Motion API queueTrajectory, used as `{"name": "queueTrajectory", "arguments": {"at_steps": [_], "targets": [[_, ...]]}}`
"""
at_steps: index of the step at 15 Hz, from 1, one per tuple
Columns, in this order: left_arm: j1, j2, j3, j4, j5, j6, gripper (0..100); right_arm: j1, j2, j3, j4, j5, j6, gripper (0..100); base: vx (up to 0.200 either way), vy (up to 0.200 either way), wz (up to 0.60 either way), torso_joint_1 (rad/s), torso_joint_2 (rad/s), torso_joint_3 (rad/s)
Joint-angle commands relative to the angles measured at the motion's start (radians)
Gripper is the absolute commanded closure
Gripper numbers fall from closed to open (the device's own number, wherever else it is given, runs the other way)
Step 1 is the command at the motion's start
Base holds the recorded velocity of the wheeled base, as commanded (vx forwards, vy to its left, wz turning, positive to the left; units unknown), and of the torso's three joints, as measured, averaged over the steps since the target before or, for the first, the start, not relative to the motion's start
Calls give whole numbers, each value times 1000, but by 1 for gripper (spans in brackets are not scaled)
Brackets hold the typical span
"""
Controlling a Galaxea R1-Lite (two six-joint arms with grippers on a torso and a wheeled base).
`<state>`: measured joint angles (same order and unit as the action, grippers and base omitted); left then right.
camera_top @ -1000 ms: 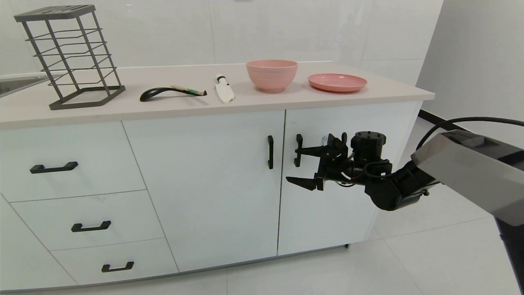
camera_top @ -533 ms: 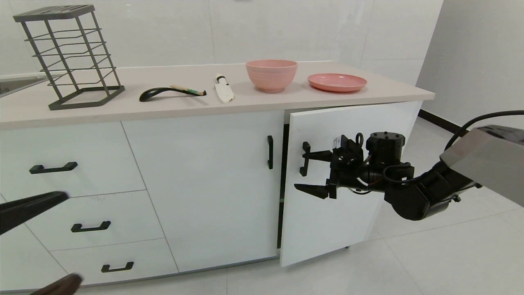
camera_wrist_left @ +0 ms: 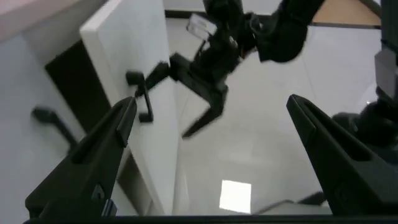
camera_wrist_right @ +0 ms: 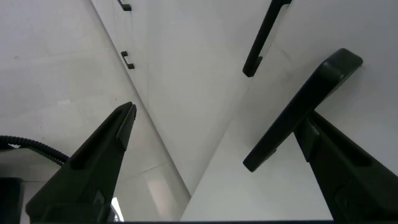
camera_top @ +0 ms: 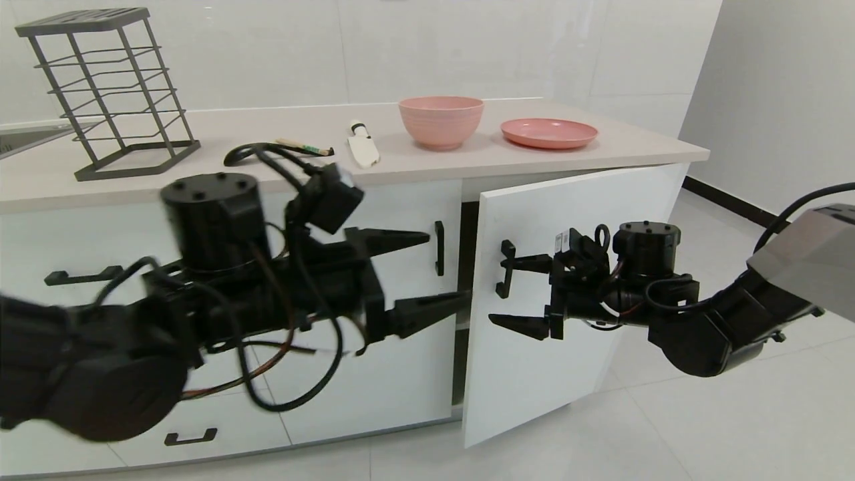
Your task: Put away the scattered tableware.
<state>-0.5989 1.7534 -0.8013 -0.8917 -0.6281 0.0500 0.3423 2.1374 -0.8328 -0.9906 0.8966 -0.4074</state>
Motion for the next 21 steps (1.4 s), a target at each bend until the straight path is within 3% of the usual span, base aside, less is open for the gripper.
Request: {"name": "queueTrajectory", "arguments": {"at_steps": [1, 4, 7, 8, 15, 17, 19, 21], "targets": [[-55, 350, -283, -76, -36, -27, 0, 4, -33, 12, -3, 10, -4, 0, 0, 0, 0, 0, 0, 0], [-50, 374, -292, -85, -18, -32, 0, 3, -34, 14, -6, 10, -4, 0, 0, 0, 0, 0, 0, 0], [-47, 385, -294, -93, 41, -24, 0, 1, -34, 27, -10, 10, -7, 0, 0, 0, 0, 0, 0, 0], [-47, 383, -289, -138, 71, -25, 0, 4, -33, 32, -10, 10, -7, 0, 0, 0, 0, 0, 0, 0], [13, 363, -273, -161, 108, -24, 0, 21, -36, 34, -10, 12, -7, 0, 0, 0, 0, 0, 0, 0], [14, 385, -311, -158, 108, -24, 0, 27, -40, 34, -10, 12, -7, 0, 0, 0, 0, 0, 0, 0], [10, 460, -435, -151, 108, -25, 0, 32, -44, 34, -10, 12, -7, 0, 0, 0, 0, 0, 0, 0], [-12, 515, -500, -147, 103, -25, 0, 35, -53, 35, -10, 12, -7, 0, 0, 0, 0, 0, 0, 0]]}}
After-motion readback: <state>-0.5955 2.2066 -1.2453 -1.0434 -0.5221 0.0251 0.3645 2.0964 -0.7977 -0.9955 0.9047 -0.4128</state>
